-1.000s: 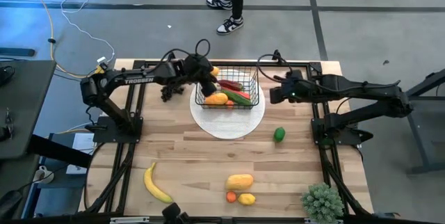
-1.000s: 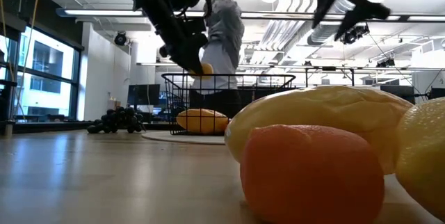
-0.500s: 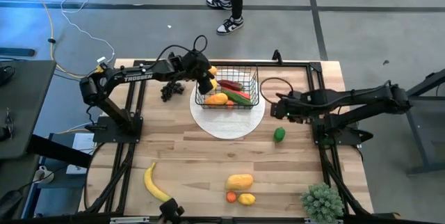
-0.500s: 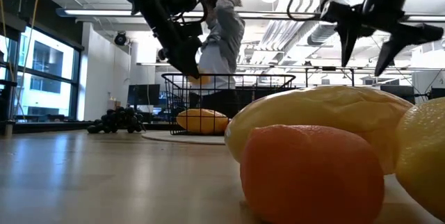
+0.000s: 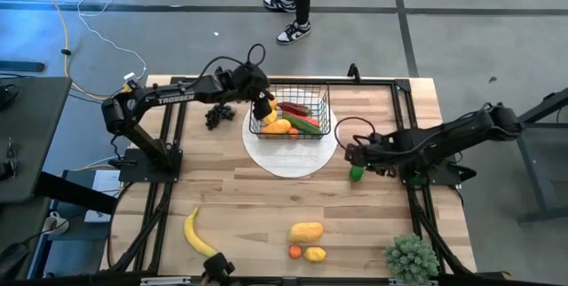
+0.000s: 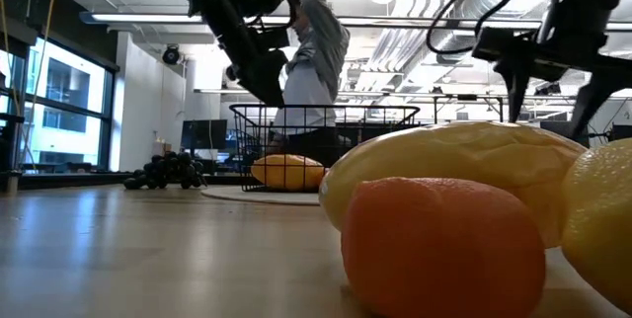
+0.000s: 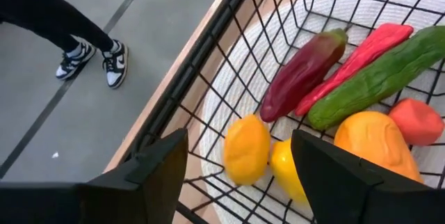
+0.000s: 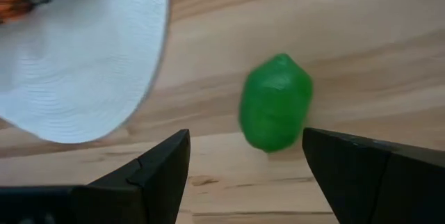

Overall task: Build produce basket
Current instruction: Put the green lime into the black wire basket

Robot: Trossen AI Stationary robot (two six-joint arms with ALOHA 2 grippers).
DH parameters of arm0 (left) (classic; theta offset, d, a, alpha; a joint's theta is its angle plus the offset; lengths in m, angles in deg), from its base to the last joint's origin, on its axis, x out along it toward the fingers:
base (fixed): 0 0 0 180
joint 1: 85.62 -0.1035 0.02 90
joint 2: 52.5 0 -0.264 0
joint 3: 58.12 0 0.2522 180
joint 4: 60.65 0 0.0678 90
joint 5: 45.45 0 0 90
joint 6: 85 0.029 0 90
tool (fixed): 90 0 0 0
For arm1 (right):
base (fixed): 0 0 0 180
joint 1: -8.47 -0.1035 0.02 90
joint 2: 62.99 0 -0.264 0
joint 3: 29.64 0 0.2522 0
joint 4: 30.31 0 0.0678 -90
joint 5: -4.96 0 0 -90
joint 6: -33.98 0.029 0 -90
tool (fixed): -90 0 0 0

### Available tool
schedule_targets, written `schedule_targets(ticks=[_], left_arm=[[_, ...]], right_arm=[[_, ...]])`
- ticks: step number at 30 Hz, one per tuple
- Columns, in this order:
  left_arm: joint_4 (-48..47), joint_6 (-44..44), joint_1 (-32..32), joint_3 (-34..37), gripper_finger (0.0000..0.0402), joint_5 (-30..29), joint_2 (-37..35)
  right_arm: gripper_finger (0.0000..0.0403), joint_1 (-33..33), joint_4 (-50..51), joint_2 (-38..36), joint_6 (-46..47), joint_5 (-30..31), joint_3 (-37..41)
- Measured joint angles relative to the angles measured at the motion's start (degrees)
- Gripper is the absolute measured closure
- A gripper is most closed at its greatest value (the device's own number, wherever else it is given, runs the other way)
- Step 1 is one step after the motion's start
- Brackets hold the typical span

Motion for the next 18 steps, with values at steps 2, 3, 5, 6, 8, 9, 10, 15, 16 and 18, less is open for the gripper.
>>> schedule_targets(ticks=[2, 3, 5, 6, 8, 9, 10, 15, 16, 18], left_arm=[[-1.3, 0.9, 0.0, -1.0, 0.0156, 0.0, 0.0], [-1.9, 1.1, 0.0, -1.5, 0.0156, 0.0, 0.0], [-3.1, 1.1, 0.0, -2.7, 0.0156, 0.0, 0.0], [-3.9, 1.1, 0.0, -3.5, 0.0156, 0.1, 0.0], [-6.3, 1.2, 0.0, -5.1, 0.0156, 0.2, -0.2], [-6.9, 1.3, 0.0, -5.8, 0.0156, 0.2, -0.2], [-7.6, 1.6, 0.1, -6.5, 0.0156, 0.3, -0.2], [-12.7, 1.7, 0.3, -10.3, 0.0156, 0.5, -0.2], [-13.8, 1.7, 0.3, -10.9, 0.0156, 1.0, -0.2], [-16.8, 1.6, 0.3, -12.3, 0.0156, 2.5, -0.2]], right_arm=[[0.0144, -0.8, 0.1, 0.6, 1.2, 0.0, 0.3], [0.0144, -1.1, -0.2, 0.8, 1.4, 0.0, 0.7], [0.0144, -1.5, -0.1, 1.6, 1.6, 0.0, 1.5], [0.0144, -1.5, -0.7, 2.1, 1.6, 0.0, 1.8], [0.0144, -1.6, -0.9, 3.1, 1.7, 0.0, 2.5], [0.0144, -1.6, -0.8, 3.8, 1.8, 0.0, 2.7], [0.0144, -1.6, -0.7, 4.7, 1.8, 0.0, 2.7], [0.0144, -1.1, -0.9, 8.3, 1.8, 0.0, 2.7], [0.0144, -1.0, -1.1, 9.1, 1.8, 0.0, 2.7], [0.0144, -1.0, -1.2, 10.6, 1.7, 0.0, 2.7]])
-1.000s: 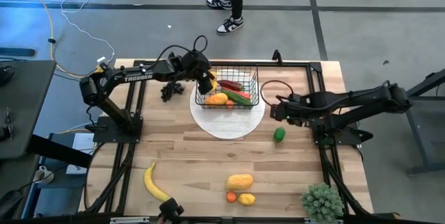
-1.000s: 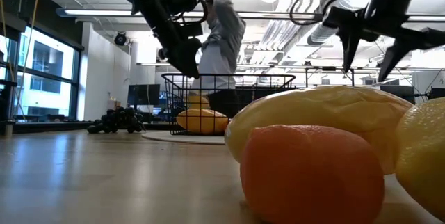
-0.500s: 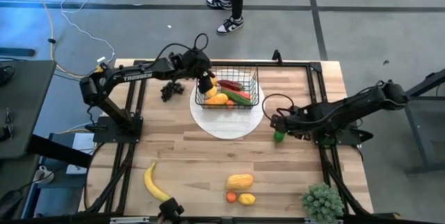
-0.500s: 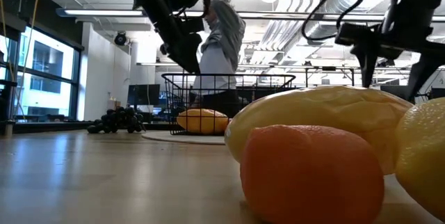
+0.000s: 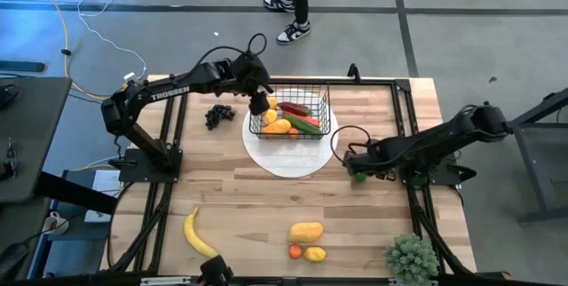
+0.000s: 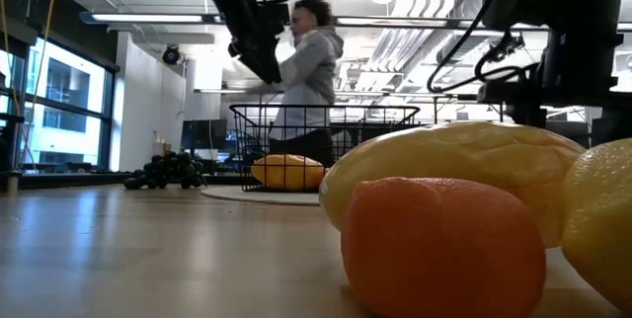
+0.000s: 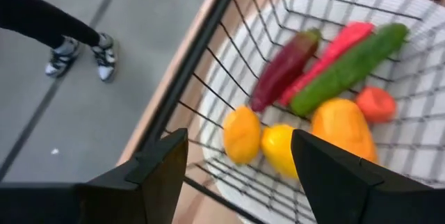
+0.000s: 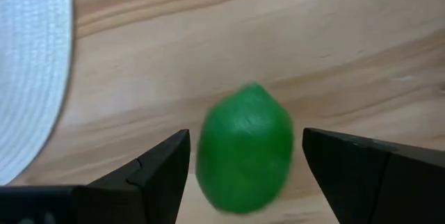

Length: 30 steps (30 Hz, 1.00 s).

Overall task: Build produce basket
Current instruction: Put the green lime into the black wire basket

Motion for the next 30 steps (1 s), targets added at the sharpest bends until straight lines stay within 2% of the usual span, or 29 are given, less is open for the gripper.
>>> schedule_targets(ticks=[6, 15, 21, 30], left_arm=[[-6.0, -0.1, 0.2, -2.3, 0.0156, 1.7, -0.2], [-10.7, -0.1, 0.2, -2.4, 0.0156, 1.4, -1.3], [-14.2, 0.3, 0.2, -2.2, 0.0156, 1.7, -2.9], [-14.9, 0.0, -0.3, 4.4, 0.0156, 1.7, -9.4]], right_arm=[[0.0161, 0.0, -2.6, 3.8, -0.2, 0.0, 0.0], [0.0278, 0.0, -5.3, 5.1, -2.8, 0.1, -0.2], [0.0281, 0.0, -5.4, 4.3, -3.7, 0.4, -2.2], [0.028, 0.0, 0.8, 4.2, -6.5, 7.0, -12.7]])
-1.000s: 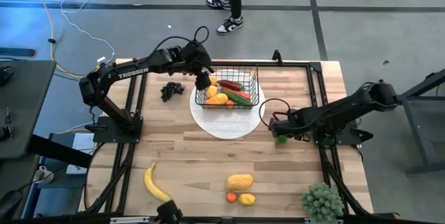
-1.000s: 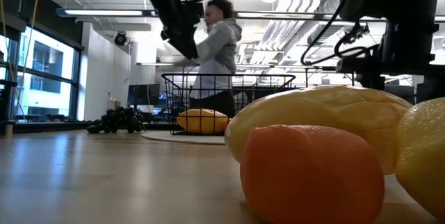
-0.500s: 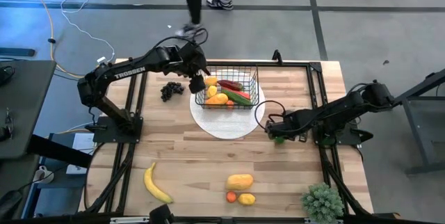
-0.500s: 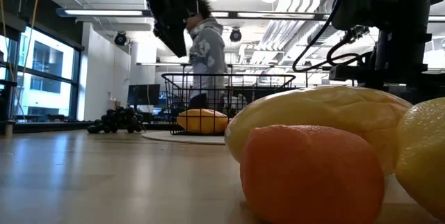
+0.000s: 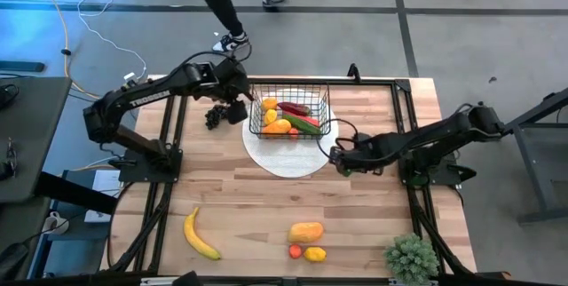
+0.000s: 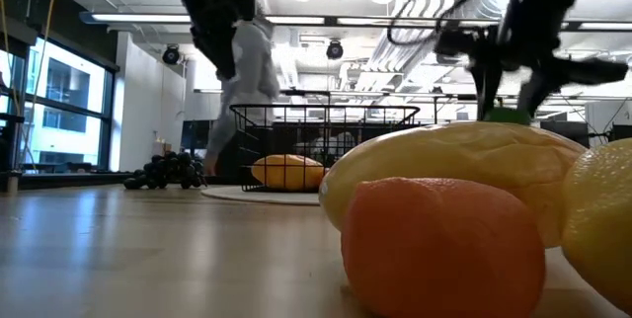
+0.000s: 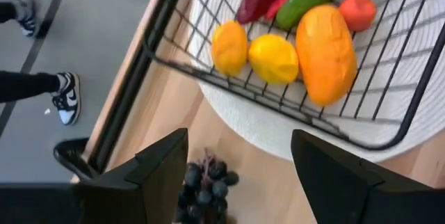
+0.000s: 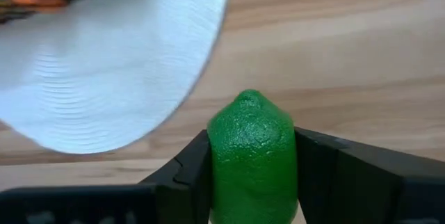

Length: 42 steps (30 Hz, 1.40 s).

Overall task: Build produce basket
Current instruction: Put the green lime into the black wire basket

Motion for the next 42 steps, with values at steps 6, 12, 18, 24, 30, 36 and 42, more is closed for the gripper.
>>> schedule_targets(ticks=[6, 12, 18, 24, 30, 36, 42], left_arm=[[-0.3, -1.1, -0.3, 4.1, 0.0156, -0.1, -4.0], [-0.7, -3.9, -0.3, 6.2, 0.0156, 0.0, -6.4], [-0.7, -6.1, -0.3, 6.4, 0.0156, 0.1, -6.6], [0.5, -9.2, -0.2, 6.4, 0.0156, 0.1, -6.4], [0.6, -14.2, -0.2, 6.4, 0.0156, 0.4, -6.4], [0.4, -19.2, -0.2, 6.4, 0.0156, 0.6, -6.4], [0.0, -23.2, 0.4, 6.4, 0.0156, 2.2, -6.3]], right_arm=[[0.028, 0.0, 11.7, 0.0, -3.8, 1.8, -10.7], [0.0279, 1.3, 15.8, 0.0, -10.2, 10.4, -19.0], [0.0278, 6.7, 13.3, 0.0, -25.0, 15.3, -23.1], [0.0278, 14.7, 1.1, 0.0, -48.3, 14.9, -23.1], [0.0278, 22.9, -13.1, 1.0, -68.6, 8.1, -23.0], [0.0277, 29.5, -26.4, 4.0, -82.8, -0.7, -23.0], [0.0277, 33.2, -38.5, 10.4, -89.0, -9.2, -23.0]])
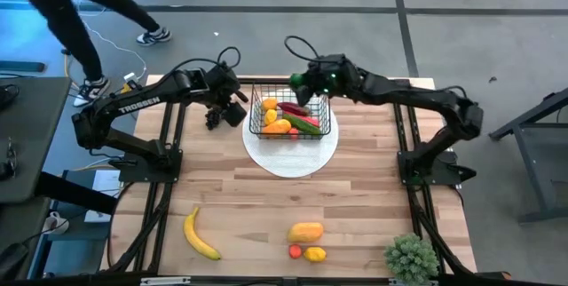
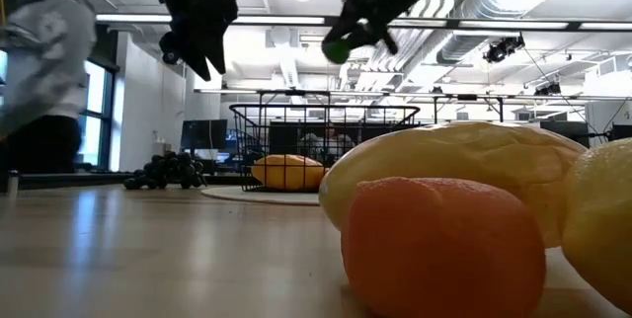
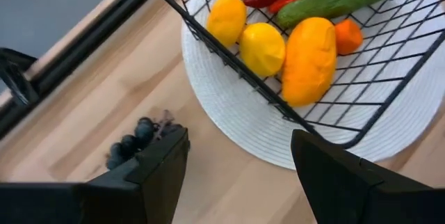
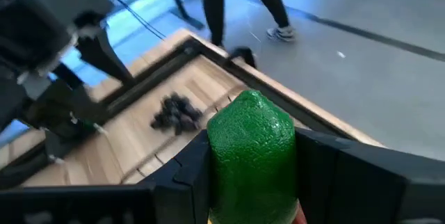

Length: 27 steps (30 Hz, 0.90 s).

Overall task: Build produce basket
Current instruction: Put the green lime into the black wire basket

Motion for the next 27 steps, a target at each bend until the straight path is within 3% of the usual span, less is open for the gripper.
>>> schedule_targets(ticks=[10, 16, 27], left_arm=[[0.0, -2.6, 2.2, 0.0, 0.0156, 0.3, 0.0], [0.0, -5.3, 2.7, 0.0, 0.0156, 0.6, 0.0], [-0.5, -5.3, 4.8, 0.0, 0.0156, 0.9, 0.0]], right_arm=[[0.0277, 2.4, -15.9, 14.3, -2.1, -6.1, 0.0], [0.0277, 2.5, -23.6, 21.2, 2.9, -9.8, 0.0], [0.0265, 2.4, -25.9, 26.8, 7.5, -11.7, -0.1]])
